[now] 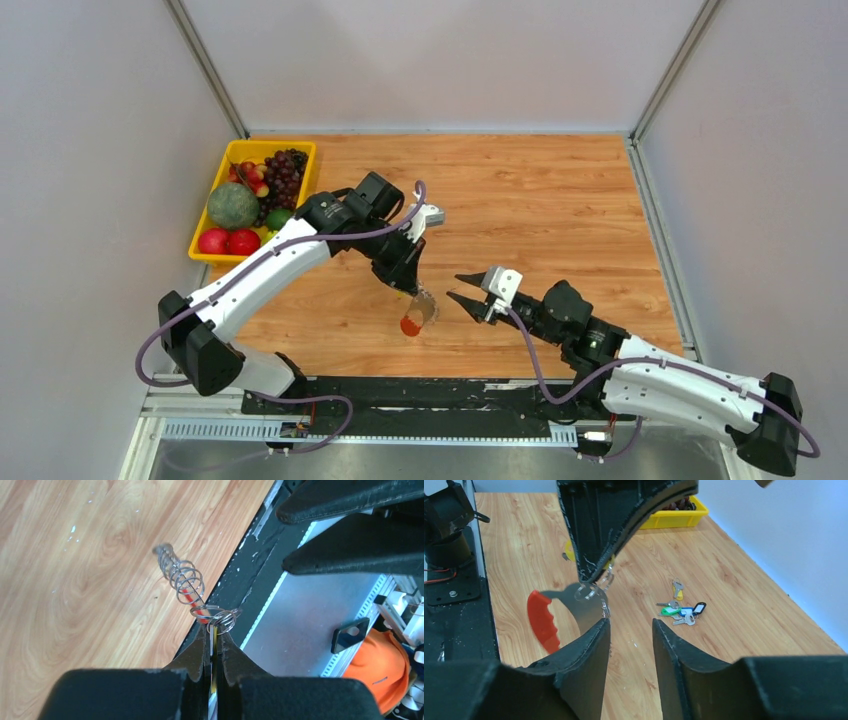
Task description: Remove the keys from the keyring
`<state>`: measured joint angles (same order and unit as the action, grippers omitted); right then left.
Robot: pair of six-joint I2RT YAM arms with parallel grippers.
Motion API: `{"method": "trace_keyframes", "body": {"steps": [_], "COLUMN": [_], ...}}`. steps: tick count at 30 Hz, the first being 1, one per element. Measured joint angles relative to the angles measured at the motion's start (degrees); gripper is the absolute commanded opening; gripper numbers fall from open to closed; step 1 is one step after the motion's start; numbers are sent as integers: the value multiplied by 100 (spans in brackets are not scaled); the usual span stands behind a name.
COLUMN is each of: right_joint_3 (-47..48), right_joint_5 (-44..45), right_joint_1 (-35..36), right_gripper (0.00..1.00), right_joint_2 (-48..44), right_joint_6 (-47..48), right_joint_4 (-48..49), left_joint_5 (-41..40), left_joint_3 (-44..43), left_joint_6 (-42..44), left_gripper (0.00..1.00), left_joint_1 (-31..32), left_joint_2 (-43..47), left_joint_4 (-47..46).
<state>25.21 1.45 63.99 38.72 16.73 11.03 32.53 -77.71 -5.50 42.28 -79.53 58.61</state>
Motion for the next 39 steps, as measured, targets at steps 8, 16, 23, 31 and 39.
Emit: {"method": "trace_keyframes", "body": {"steps": [8,16,23,31,39], "right_joint_3": [4,201,415,490,608], "right_joint_5": [-1515,-2452,-3080,-3394,-3517], "right_joint_1": [-1054,-1158,-1158,-1158,-1156], "right_gripper": [35,30,25,22,22], "right_joint_2": [378,1082,1530,1829,1982], "right_joint_6": [-402,-649,-761,-822,-852], "right_joint_4": [450,710,986,1200,1244], "left_joint_5": [-203,-289,-289,-278,-267], "left_joint_3": [-529,-540,-551,-632,-636], "left_joint_6": [293,372,393,396,396], "left_gripper": [0,0,0,0,0], "left_joint_1": [11,50,85,203,304], "left_joint_2": [-190,-190,-190,-190,-186], "left_joint_4": [778,957,986,992,994]}}
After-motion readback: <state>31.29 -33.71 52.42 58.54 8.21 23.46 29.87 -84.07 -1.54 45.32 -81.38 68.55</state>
